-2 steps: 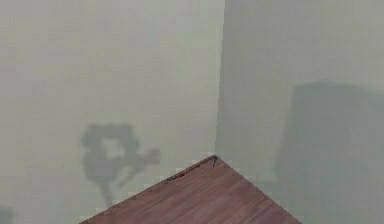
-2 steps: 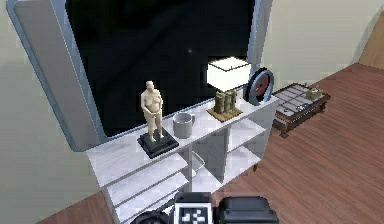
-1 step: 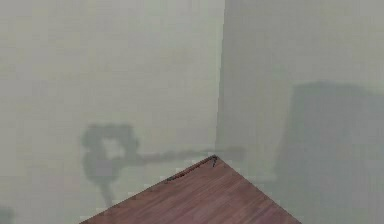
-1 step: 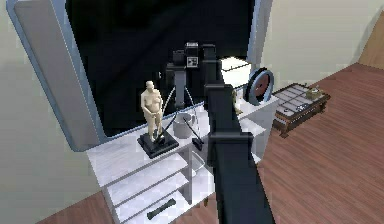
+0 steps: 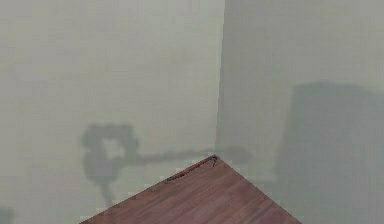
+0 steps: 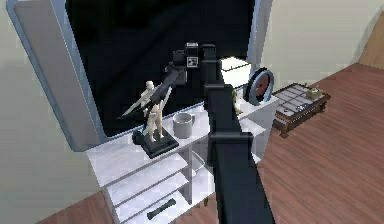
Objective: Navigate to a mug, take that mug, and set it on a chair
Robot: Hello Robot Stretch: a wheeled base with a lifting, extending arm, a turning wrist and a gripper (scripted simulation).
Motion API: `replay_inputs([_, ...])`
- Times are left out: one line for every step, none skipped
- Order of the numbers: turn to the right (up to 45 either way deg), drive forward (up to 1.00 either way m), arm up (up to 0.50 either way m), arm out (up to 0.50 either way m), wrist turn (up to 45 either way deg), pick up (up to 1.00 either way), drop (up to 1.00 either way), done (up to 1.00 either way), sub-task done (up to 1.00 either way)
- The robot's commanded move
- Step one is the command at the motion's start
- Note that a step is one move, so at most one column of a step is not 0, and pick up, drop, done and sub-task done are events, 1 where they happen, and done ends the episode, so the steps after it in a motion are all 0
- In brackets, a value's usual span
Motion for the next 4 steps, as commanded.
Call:
replay_inputs([0.0,0.00,0.00,0.00,45.0,0.00,0.00,0.00,0.00])
replay_inputs([0.0,0.00,0.00,0.00,45.0,0.00,0.00,0.00,0.00])
replay_inputs([0.0,0.00,0.00,0.00,36.0,0.00,0.00,0.00,0.00])
replay_inputs([0.0,0.00,-0.30,0.00,0.0,0.00,0.00,0.00,0.00])
